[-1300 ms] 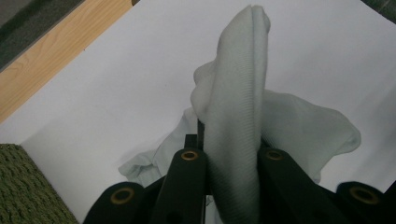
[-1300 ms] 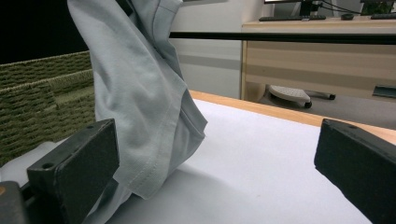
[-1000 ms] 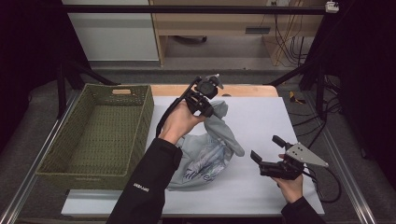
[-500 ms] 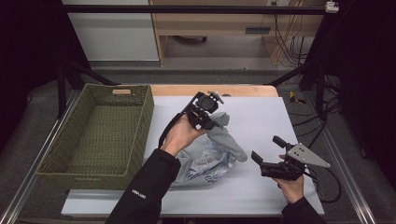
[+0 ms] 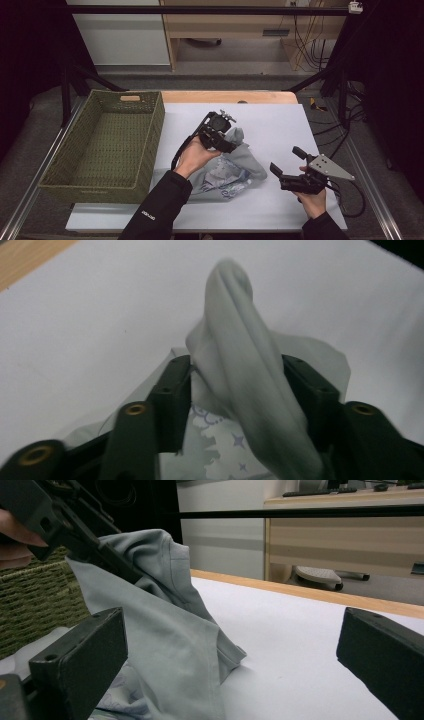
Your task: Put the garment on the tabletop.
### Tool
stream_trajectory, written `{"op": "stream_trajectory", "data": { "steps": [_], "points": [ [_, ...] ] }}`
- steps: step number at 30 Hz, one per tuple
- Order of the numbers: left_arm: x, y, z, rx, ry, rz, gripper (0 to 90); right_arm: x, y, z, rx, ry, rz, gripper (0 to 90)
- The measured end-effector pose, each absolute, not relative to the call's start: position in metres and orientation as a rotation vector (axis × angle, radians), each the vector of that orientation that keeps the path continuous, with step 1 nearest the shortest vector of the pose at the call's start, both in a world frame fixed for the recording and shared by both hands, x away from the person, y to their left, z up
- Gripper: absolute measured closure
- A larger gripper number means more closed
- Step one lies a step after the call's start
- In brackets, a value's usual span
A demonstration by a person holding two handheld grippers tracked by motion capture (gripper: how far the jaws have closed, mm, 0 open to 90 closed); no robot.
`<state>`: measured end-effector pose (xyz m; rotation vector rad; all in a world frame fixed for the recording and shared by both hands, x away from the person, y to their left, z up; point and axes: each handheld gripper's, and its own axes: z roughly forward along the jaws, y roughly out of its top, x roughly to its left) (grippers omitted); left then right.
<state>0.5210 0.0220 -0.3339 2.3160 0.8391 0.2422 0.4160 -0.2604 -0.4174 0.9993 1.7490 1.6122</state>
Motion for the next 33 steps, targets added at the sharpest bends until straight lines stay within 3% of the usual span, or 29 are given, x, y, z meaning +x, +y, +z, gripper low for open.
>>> {"op": "stream_trajectory", "data": {
  "steps": [2,4,9,20,33],
  "points": [
    [0.517,0.024,-0.329,2.282,0.816,0.315,27.3,0.416,-0.26,-0.418,0.991,1.753,1.614,0.4],
    [0.511,0.025,-0.326,2.227,0.815,0.388,23.9,0.416,-0.26,-0.418,0.986,1.75,1.616,0.4],
    [0.5,0.038,-0.321,2.115,0.815,0.407,15.0,0.417,-0.26,-0.418,0.994,1.758,1.615,0.4],
    [0.469,0.086,-0.346,1.786,0.772,0.417,11.9,0.418,-0.256,-0.42,1.002,1.765,1.612,0.4],
    [0.443,0.121,-0.393,1.695,0.77,0.402,6.4,0.42,-0.254,-0.424,0.971,1.781,1.594,0.4]
  ]
}}
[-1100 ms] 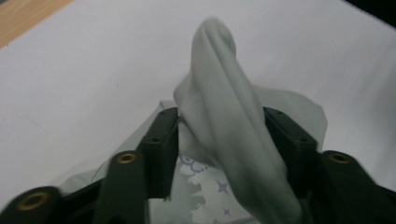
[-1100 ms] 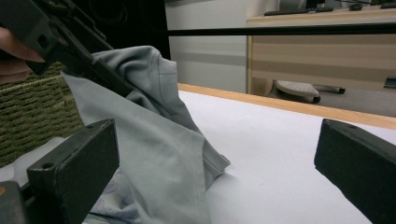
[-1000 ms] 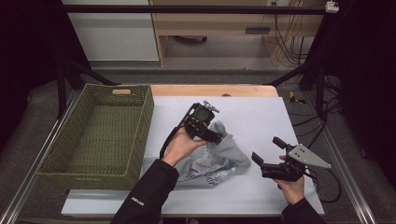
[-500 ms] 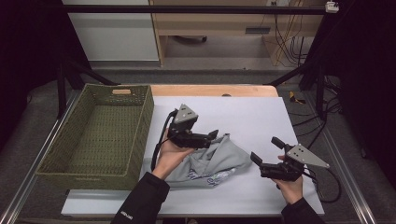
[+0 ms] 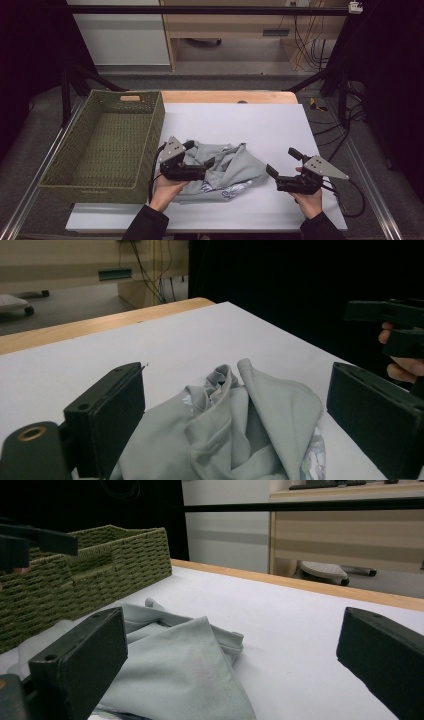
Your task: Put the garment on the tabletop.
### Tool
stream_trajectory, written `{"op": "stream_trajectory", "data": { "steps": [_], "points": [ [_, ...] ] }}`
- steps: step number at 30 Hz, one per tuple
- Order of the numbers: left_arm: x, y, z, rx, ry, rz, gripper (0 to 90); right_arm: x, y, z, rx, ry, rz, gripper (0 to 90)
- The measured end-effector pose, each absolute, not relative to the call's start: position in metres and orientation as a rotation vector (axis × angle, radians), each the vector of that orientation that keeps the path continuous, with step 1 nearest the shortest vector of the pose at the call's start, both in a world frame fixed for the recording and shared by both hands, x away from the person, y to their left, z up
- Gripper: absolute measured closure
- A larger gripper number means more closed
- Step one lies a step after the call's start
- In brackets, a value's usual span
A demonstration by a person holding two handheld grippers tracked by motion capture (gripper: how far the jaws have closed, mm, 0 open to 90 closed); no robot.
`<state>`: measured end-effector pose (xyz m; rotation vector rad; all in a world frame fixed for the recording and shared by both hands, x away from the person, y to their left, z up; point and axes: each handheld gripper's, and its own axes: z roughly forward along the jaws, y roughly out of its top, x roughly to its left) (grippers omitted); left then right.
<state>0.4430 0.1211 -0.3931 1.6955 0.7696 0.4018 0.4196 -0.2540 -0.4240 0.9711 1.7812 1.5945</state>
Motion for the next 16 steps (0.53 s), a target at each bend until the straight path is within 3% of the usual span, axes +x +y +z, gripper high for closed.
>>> {"op": "stream_trajectory", "data": {
  "steps": [16],
  "points": [
    [0.429,0.145,-0.411,1.658,0.783,0.469,4.0,0.417,-0.258,-0.428,1.001,1.789,1.601,0.4]
  ]
}}
